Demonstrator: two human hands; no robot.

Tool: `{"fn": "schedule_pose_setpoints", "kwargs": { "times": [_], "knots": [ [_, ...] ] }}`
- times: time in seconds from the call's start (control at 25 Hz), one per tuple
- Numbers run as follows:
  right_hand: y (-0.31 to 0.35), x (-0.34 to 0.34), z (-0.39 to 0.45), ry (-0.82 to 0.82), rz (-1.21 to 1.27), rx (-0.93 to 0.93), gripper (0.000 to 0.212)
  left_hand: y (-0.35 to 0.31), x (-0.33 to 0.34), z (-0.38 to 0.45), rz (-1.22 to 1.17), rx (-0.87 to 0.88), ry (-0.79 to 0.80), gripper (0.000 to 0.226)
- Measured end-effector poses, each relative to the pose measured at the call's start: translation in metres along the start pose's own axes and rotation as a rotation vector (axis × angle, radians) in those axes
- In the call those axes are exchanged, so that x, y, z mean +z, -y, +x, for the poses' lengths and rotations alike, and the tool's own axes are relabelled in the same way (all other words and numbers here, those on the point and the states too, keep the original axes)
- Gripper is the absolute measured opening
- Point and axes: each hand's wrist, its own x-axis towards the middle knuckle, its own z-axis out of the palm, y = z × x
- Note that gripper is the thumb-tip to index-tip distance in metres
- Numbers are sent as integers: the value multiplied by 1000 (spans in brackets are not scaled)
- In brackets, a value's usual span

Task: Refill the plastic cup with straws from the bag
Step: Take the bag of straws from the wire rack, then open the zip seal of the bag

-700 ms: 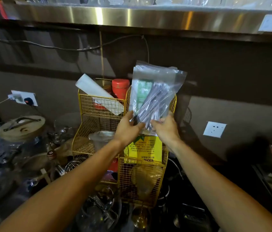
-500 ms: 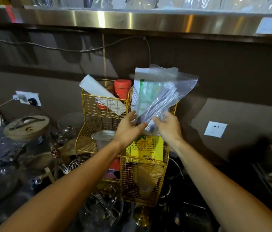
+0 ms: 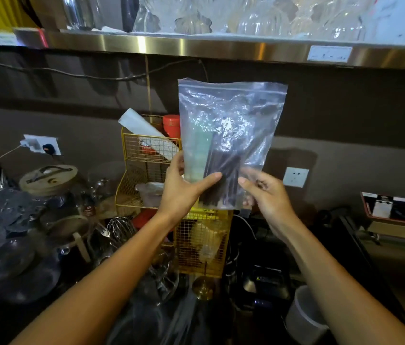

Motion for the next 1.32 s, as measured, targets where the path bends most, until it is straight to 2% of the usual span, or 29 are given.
{"fn": "schedule_pose_setpoints", "kwargs": {
  "times": [0.12, 0.36, 0.52, 0.64, 0.8, 0.96, 1.12, 1.32],
  "knots": [
    [-8, -20, -52, 34, 44, 44, 31, 1, 2, -37, -137, -40, 54, 72],
    [-51, -43, -150, 98, 12, 229, 26, 46, 19, -128, -143, -94, 22, 40],
    [-86, -51, -199, 74, -22, 374, 24, 91, 29, -180, -145, -193, 71, 38],
    [-110, -55, -229, 58, -45, 470, 21, 116, 32, -207, -146, -328, 84, 40],
    [-144, -63, -268, 50, -66, 570, 21, 142, 31, -234, -79, -423, 186, 45],
    [-170, -71, -298, 77, -180, 675, 21, 161, 37, -257, -23, -515, 223, 30],
    [-180, -83, -309, 15, -261, 654, 7, 183, 41, -280, 45, -578, 337, 21],
    [-181, -97, -306, 14, -262, 624, 12, 168, 38, -269, -39, -551, 286, 32]
  ]
}}
